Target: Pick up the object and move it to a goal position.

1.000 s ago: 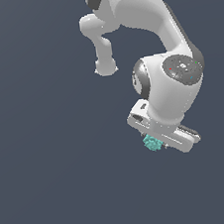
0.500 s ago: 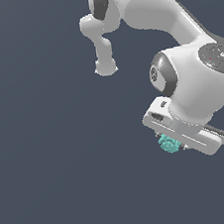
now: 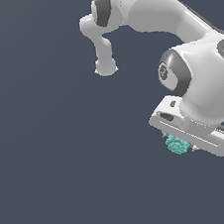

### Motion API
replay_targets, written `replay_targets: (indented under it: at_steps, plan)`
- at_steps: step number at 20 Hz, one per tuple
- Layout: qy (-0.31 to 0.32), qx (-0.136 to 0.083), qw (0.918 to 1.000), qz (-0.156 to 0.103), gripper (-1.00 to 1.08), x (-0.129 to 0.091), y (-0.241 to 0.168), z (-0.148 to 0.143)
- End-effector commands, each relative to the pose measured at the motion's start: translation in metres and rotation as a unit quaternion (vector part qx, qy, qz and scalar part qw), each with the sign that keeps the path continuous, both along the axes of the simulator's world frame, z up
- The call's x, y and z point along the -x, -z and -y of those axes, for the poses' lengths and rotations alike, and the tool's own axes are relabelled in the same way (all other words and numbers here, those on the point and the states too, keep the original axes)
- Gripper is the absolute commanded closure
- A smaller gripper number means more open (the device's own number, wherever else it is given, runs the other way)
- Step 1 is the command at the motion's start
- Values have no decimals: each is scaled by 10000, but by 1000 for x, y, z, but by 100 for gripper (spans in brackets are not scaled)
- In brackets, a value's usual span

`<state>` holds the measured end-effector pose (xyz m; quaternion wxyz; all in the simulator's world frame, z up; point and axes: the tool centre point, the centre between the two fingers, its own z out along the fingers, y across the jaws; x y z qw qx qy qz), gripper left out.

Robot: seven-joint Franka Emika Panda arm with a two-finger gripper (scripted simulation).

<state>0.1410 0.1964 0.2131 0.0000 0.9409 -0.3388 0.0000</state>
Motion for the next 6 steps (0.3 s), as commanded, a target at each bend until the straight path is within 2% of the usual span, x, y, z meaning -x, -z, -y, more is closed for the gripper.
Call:
replay_targets:
  at_steps: [1,6]
  plan:
    - [2,0,10000,0,108,-1,-1,-2]
    - [2,0,10000,0,108,-2,-2,-3]
